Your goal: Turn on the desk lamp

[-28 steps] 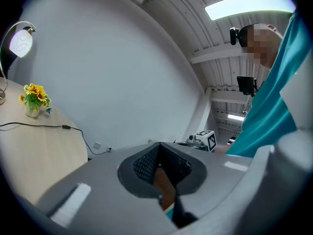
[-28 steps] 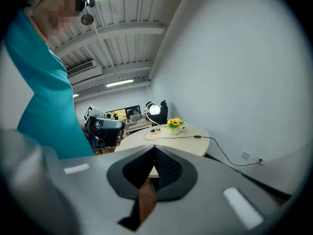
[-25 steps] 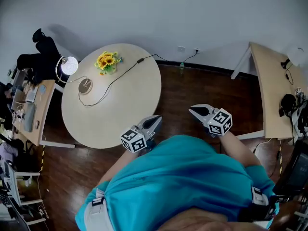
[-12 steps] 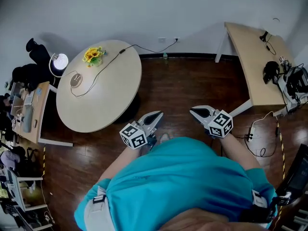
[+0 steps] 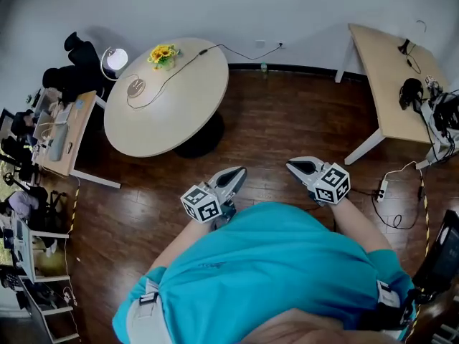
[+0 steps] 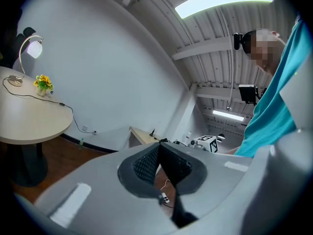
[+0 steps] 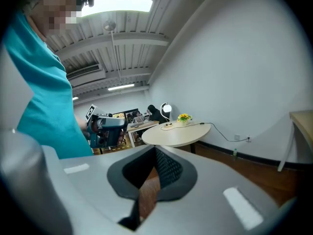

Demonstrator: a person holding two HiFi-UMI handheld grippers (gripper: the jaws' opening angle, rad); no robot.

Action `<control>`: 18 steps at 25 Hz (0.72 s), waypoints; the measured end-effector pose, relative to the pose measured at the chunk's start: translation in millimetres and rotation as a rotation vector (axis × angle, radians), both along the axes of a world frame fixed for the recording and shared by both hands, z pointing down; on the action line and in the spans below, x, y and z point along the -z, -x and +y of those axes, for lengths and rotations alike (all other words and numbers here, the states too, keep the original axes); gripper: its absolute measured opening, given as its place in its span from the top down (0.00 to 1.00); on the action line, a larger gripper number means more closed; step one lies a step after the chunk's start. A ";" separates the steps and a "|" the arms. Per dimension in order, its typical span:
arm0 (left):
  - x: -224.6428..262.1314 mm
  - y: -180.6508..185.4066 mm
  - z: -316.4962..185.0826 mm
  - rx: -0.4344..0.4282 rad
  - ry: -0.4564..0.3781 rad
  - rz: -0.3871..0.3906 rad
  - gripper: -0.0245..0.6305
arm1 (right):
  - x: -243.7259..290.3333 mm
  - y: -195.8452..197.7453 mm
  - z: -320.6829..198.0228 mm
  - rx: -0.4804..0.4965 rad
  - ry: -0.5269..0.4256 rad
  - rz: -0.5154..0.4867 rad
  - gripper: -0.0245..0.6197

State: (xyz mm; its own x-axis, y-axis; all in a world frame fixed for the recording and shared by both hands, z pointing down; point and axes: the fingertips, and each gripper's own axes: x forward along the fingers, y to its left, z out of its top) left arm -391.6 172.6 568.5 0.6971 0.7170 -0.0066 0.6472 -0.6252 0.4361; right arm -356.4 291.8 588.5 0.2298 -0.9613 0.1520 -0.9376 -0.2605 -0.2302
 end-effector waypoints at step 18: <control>-48.9 270.8 -253.7 -0.128 0.013 0.013 0.93 | -10.5 276.8 -237.5 -0.082 0.059 0.027 0.96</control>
